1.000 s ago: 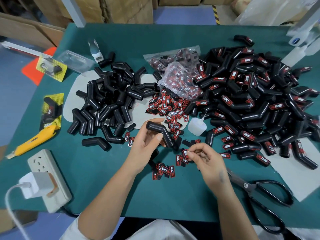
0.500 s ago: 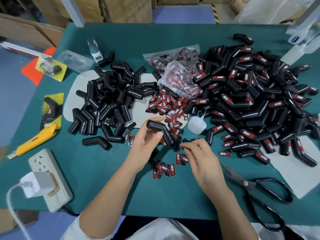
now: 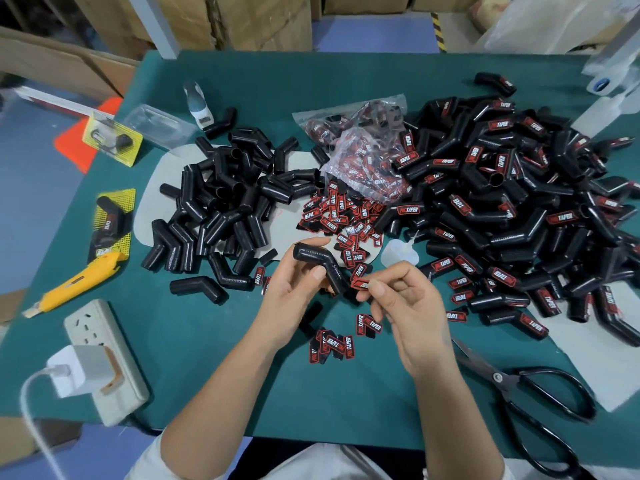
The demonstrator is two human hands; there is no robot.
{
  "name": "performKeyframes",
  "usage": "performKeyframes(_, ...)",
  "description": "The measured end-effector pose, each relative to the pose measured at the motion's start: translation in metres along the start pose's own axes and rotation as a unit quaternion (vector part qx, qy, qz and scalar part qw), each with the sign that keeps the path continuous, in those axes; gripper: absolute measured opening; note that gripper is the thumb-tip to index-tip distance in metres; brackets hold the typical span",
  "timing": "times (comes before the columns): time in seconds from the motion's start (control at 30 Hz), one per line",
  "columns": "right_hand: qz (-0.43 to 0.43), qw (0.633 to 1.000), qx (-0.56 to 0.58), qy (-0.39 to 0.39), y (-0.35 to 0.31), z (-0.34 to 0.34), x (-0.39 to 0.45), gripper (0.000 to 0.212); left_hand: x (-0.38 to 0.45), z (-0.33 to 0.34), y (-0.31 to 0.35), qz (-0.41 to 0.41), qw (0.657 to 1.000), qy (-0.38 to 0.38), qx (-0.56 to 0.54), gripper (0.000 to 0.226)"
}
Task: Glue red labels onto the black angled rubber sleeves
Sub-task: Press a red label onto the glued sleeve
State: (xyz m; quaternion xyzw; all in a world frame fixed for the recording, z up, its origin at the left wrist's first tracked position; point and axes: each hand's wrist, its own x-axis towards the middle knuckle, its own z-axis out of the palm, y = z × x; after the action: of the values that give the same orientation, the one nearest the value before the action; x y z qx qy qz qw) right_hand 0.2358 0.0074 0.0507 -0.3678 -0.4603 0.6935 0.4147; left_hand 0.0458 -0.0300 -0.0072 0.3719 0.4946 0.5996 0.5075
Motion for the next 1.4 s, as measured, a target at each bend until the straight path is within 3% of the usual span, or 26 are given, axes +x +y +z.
performKeyframes(0.3,0.038,0.998,0.046,-0.02,0.008,-0.004,-0.001,0.017,0.0,0.005,0.007,0.008,0.999,-0.008,-0.033,0.043)
performKeyframes(0.47,0.031,0.999,0.019,0.01,0.008,-0.002,-0.001,0.007,-0.002,0.003,0.005,-0.004,1.0,-0.024,-0.003,0.051)
performKeyframes(0.7,0.04,0.999,-0.02,0.007,0.013,-0.005,0.0,0.011,-0.003,0.001,0.001,0.004,0.997,-0.058,0.057,0.057)
performKeyframes(1.4,0.075,0.996,-0.041,-0.028,0.014,-0.003,0.003,0.013,-0.005,0.008,0.015,0.051,0.986,-0.08,0.134,0.047)
